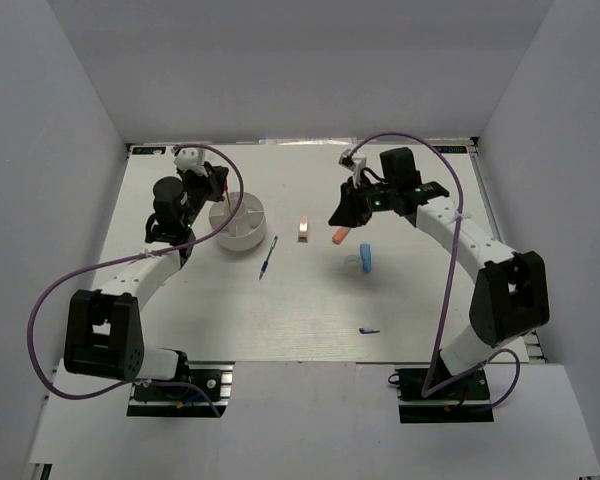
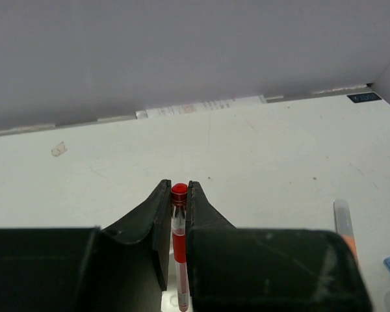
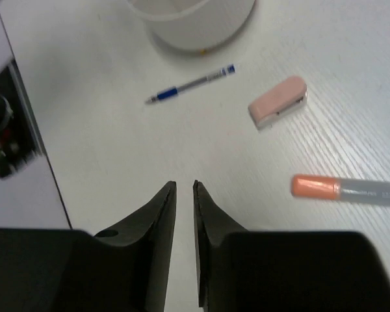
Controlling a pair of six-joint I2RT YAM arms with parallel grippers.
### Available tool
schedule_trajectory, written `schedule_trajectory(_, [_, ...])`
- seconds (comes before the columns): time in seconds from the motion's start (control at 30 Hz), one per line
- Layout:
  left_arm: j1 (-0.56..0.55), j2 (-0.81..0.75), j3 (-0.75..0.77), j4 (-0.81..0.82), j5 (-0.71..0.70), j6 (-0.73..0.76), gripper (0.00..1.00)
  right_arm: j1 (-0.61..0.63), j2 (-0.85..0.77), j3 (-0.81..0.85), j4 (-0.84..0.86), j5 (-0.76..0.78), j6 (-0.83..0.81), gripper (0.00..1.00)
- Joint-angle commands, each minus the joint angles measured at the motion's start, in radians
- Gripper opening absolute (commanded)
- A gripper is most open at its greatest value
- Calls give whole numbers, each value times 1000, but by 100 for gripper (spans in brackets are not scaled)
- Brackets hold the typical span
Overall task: Sort the stationery into containers
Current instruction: Place the pen in the storage box.
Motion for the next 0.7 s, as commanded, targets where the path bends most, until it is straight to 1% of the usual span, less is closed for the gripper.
schedule_trajectory(0.0, [-4,2,-27,-44,5,-2,0,-1,-100,-57,-200,17,-402,22])
schedule_trajectory(0.07, [-4,8,-37,-50,16,-4,2,-2,-125,-89,-286,37,-515,24])
schedule_trajectory(0.1, [-4,8,-40,-44,21,-13,4,2,-151,-120,-309,45,-623,25])
schedule_trajectory(0.17, [-4,13,-48,-37,35,-27,8,2,-179,-152,-352,75,-714,29])
schedule_trajectory(0.23, [-4,20,-51,-41,67,-54,14,2,-196,-180,-383,94,-822,32])
schedule_trajectory(0.3, [-4,31,-51,-52,88,-93,18,4,-190,-189,-450,117,-918,33])
schedule_trajectory(0.33, [-4,33,-51,-55,94,-104,24,4,-186,-189,-469,120,-940,34])
schedule_trajectory(0.4, [-4,33,-53,-67,104,-134,31,4,-183,-209,-518,128,-998,31])
schedule_trajectory(0.43, [-4,31,-54,-67,111,-143,43,2,-188,-219,-526,132,-1012,30])
schedule_trajectory(0.5, [-4,21,-62,-67,119,-180,57,4,-208,-244,-538,137,-1046,29])
schedule_trajectory(0.53, [-4,17,-63,-67,130,-191,66,7,-219,-273,-538,149,-1081,28])
schedule_trajectory(0.6, [-4,8,-63,-64,143,-226,72,8,-237,-296,-570,161,-1126,27])
schedule_trajectory(0.63, [-4,-1,-62,-61,162,-236,76,13,-243,-313,-584,170,-1182,26])
schedule_trajectory(0.67, [-4,-7,-60,-57,170,-254,76,16,-248,-319,-604,175,-1207,26])
